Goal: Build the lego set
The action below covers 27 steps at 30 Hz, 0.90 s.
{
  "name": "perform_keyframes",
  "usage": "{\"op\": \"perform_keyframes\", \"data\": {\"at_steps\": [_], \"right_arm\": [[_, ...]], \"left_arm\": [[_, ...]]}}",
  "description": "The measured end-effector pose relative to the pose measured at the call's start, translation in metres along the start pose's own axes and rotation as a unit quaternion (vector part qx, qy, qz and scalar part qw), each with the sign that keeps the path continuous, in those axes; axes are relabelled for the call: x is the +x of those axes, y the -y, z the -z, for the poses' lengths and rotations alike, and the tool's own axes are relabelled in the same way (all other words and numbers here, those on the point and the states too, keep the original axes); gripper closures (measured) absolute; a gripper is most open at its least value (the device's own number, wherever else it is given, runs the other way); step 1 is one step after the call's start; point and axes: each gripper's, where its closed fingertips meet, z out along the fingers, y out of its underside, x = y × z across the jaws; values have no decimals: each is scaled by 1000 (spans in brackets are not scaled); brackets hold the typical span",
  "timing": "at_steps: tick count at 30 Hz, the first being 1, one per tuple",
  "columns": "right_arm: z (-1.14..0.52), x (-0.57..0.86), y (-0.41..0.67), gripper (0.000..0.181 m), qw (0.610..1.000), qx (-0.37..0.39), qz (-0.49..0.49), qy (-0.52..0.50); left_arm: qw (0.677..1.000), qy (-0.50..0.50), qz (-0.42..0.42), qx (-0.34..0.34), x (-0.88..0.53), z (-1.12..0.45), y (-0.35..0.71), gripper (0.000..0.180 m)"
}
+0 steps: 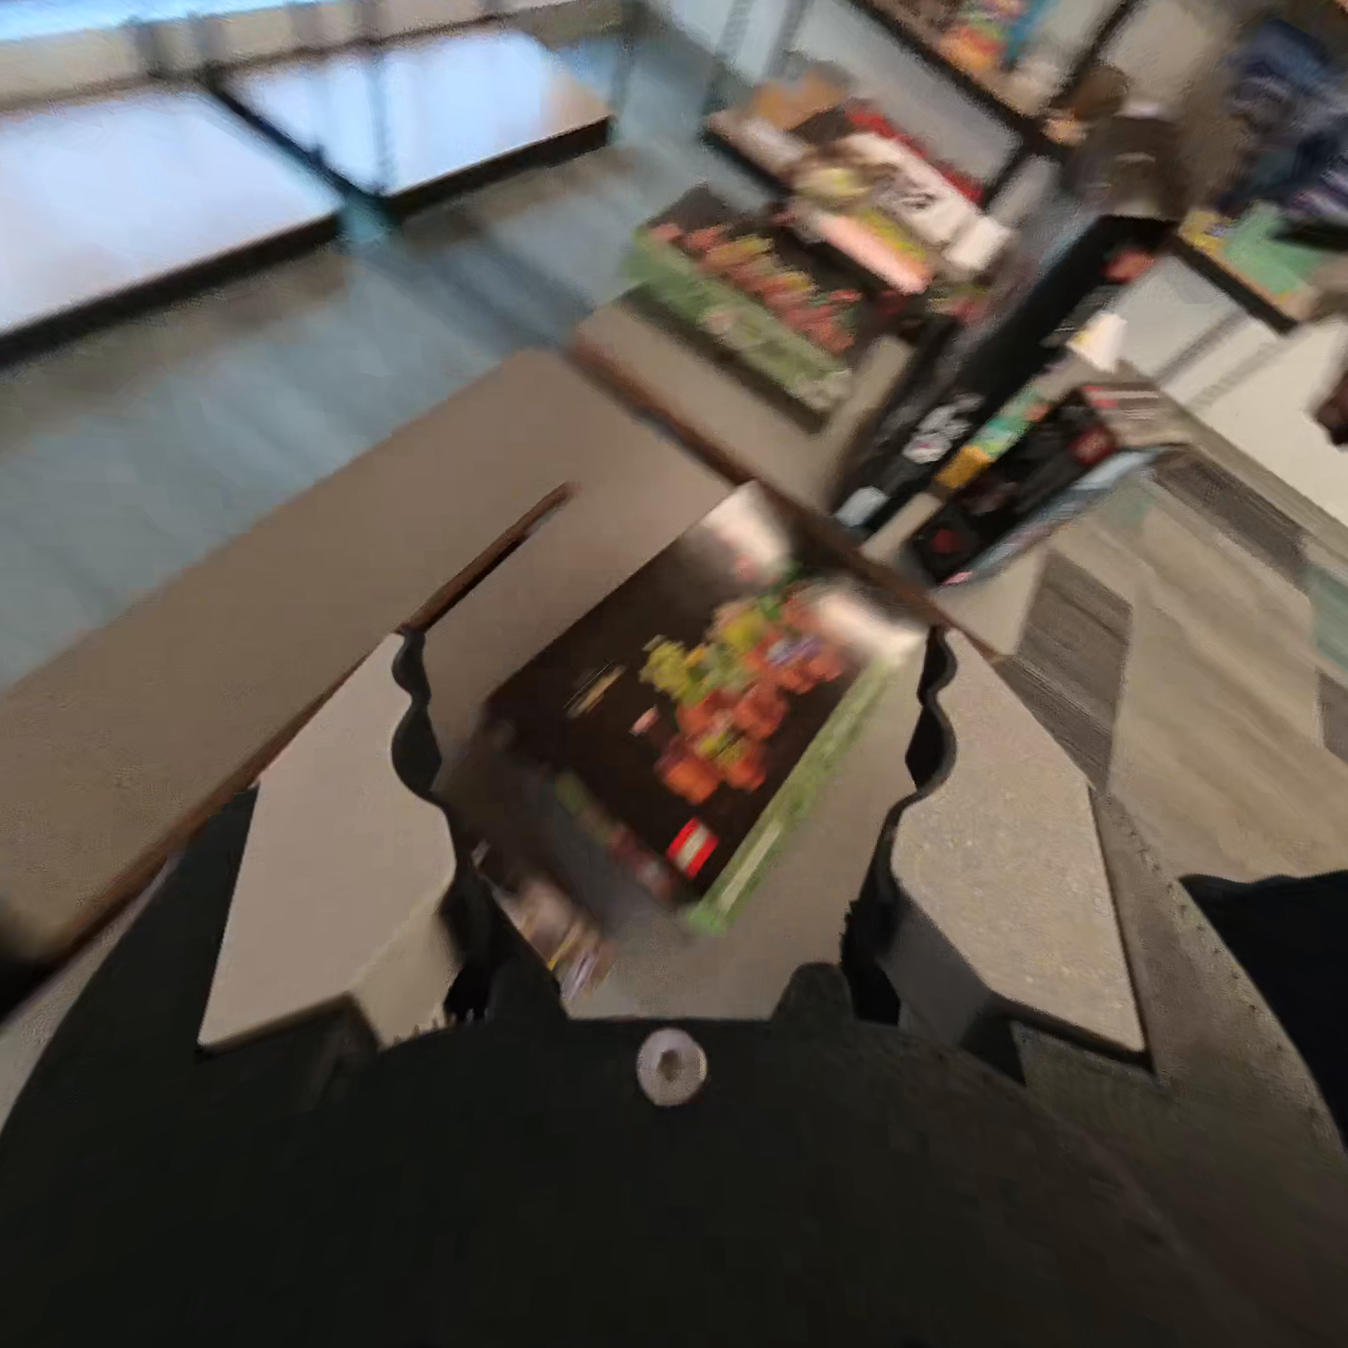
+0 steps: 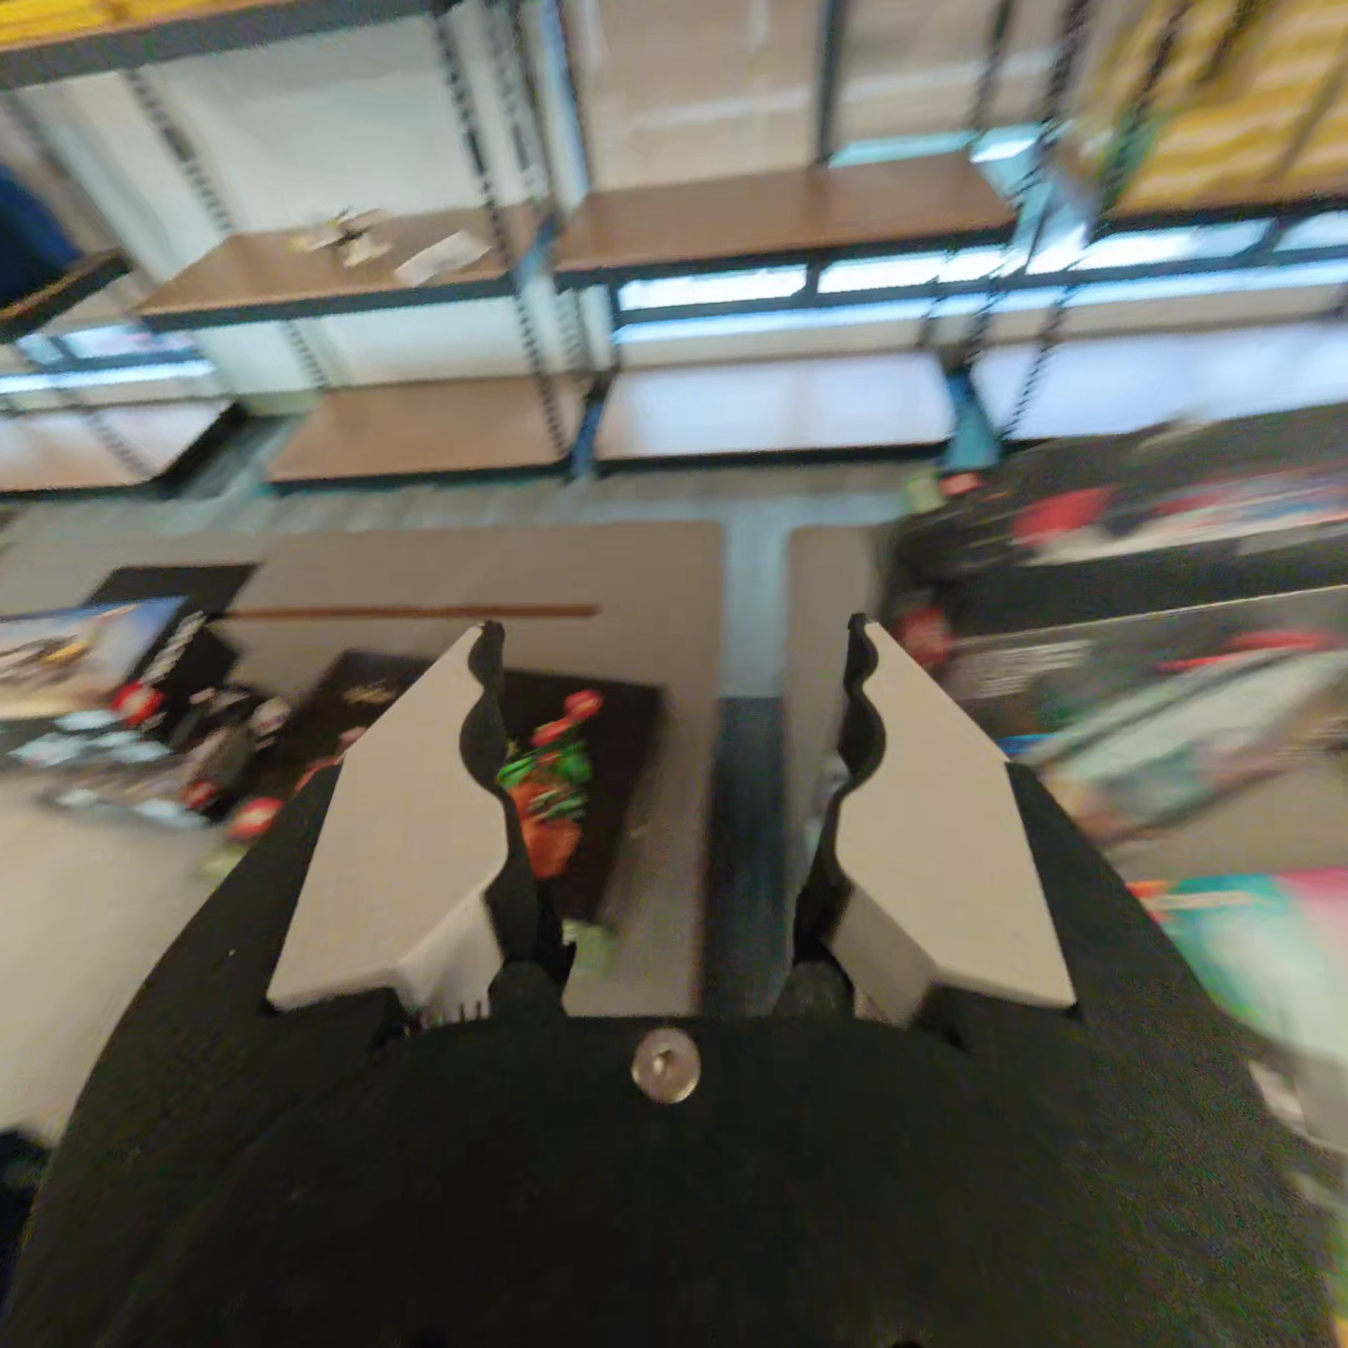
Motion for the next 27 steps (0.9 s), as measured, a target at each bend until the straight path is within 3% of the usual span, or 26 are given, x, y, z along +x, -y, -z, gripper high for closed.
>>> {"op": "perform_keyframes", "data": {"at_steps": [4, 7, 11, 14, 17, 18, 19, 21, 22, 23, 27], "right_arm": [[28, 139, 41, 94, 996, 24, -7, -83], [28, 228, 53, 88, 994, 42, -54, -87], [0, 307, 47, 81, 994, 19, -96, -38], [-26, 322, 41, 75, 977, 15, -194, 88], [-54, 333, 27, 79, 972, -9, -202, 122], [-63, 332, 23, 80, 968, -18, -209, 134], [-71, 327, 20, 82, 964, -32, -215, 151], [-86, 319, 14, 89, 963, -65, -201, 167], [-92, 316, 7, 108, 963, -91, -189, 169], [-98, 315, 2, 109, 964, -105, -178, 169], [-109, 319, 0, 121, 964, -111, -174, 170]], "left_arm": [[984, -130, -122, 16, 163, -136, 73, 58], [965, -188, -182, 20, 271, -228, 116, 55], [953, -237, -187, 10, 383, -337, 146, 50], [963, -217, -156, -17, 411, -409, 152, 57], [970, -214, -94, -72, 403, -467, 141, 76], [971, -229, -41, -59, 402, -475, 146, 91], [970, -236, -4, -49, 396, -479, 151, 120], [968, -245, 22, -56, 389, -482, 151, 144], [963, -257, 36, -70, 388, -483, 148, 161], [958, -272, 52, -76, 387, -483, 148, 166], [979, -176, -57, -82, 364, -487, 152, 137]]}}
